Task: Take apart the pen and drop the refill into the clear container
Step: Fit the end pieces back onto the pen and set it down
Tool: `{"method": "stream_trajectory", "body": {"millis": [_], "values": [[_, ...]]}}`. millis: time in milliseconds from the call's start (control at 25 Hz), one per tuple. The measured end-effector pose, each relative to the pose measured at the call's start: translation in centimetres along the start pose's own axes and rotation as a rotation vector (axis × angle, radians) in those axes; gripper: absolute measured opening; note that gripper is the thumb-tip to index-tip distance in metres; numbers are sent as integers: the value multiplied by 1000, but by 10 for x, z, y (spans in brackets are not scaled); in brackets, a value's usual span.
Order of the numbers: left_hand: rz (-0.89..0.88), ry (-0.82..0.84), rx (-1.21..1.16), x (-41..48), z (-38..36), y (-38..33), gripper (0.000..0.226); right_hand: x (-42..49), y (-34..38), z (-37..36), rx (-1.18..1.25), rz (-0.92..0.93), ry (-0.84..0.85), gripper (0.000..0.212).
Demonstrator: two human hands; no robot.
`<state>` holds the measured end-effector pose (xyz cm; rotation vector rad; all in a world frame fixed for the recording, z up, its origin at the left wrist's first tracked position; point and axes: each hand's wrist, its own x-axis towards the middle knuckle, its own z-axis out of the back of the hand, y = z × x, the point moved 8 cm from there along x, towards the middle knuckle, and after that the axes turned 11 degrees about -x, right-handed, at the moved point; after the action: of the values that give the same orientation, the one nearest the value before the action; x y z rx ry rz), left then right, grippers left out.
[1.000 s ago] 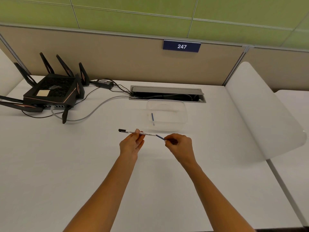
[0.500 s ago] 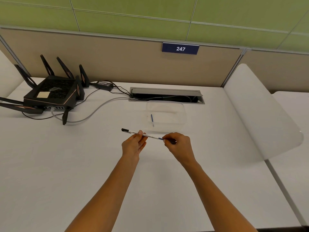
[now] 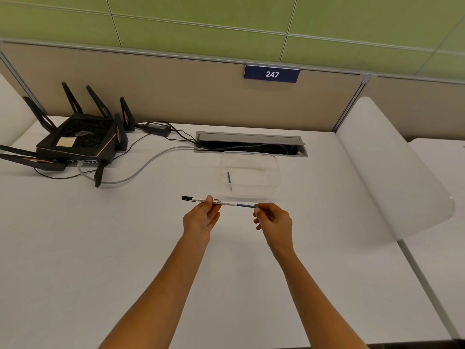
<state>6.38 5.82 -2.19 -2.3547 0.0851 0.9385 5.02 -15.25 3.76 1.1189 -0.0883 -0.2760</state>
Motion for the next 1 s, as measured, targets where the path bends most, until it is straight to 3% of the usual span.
{"method": "stream_trajectory", "body": {"millis": [280,640,800,1000], "values": [[20,12,10,-5,-4,13,14,-5,8,-14,-6,33,1,21],[26,29,4,-10,-6,14,23,-10,13,-17,32,25,-65,22],[29,-8,-20,-10,-2,14,24,-11,14,-24,2,42,-14,23],[90,-26,-68,-9,6,16,17,-4,-23,-1,-110,-43,-43,19]]}}
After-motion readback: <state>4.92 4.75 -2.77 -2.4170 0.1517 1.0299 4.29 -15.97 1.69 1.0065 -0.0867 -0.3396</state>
